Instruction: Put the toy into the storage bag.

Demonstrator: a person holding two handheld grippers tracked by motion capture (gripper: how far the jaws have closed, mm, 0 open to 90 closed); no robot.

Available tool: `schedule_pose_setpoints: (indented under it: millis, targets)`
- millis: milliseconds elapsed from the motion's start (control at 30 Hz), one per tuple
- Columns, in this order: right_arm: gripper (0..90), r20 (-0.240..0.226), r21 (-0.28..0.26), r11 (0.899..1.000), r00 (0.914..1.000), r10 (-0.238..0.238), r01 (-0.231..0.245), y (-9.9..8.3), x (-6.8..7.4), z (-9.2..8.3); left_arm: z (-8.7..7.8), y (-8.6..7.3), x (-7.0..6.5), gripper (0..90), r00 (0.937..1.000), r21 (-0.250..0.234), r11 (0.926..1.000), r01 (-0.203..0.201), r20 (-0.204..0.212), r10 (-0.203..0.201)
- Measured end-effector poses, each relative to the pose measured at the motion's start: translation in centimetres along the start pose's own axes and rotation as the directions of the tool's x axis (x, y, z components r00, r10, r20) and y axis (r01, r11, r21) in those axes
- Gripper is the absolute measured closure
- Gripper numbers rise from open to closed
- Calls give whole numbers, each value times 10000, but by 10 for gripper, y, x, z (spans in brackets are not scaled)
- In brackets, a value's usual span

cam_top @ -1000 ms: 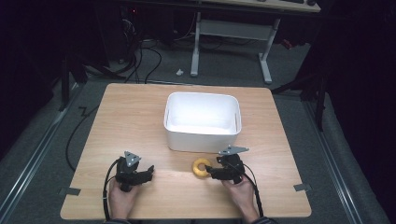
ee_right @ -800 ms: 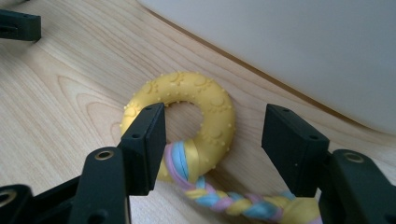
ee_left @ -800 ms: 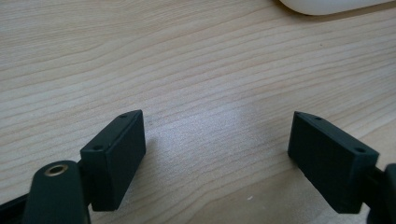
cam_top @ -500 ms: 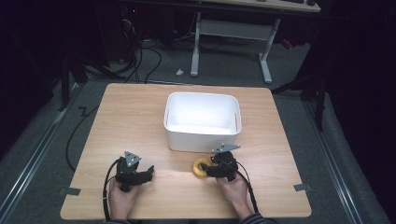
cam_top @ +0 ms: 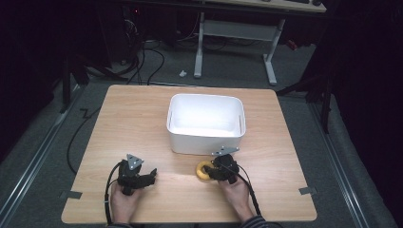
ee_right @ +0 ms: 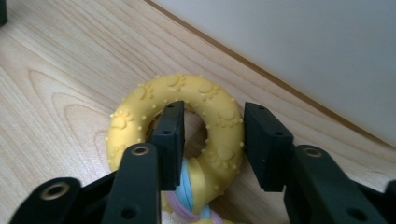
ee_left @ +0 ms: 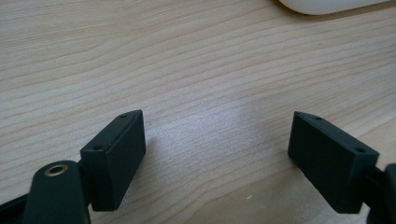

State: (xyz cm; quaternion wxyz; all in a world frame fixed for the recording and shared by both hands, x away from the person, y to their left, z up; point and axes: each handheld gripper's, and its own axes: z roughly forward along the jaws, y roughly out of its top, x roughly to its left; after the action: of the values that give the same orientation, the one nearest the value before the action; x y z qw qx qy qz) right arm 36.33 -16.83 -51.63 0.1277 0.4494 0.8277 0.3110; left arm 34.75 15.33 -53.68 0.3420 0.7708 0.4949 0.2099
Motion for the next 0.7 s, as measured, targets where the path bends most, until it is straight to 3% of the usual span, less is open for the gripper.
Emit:
schedule_pose_setpoints:
  millis: [700]
  targets:
    - [700,353,-305,9985,9983,-454,465,-1,1,-9,0,0,0,194,10000,-2,10000,-7,1,7]
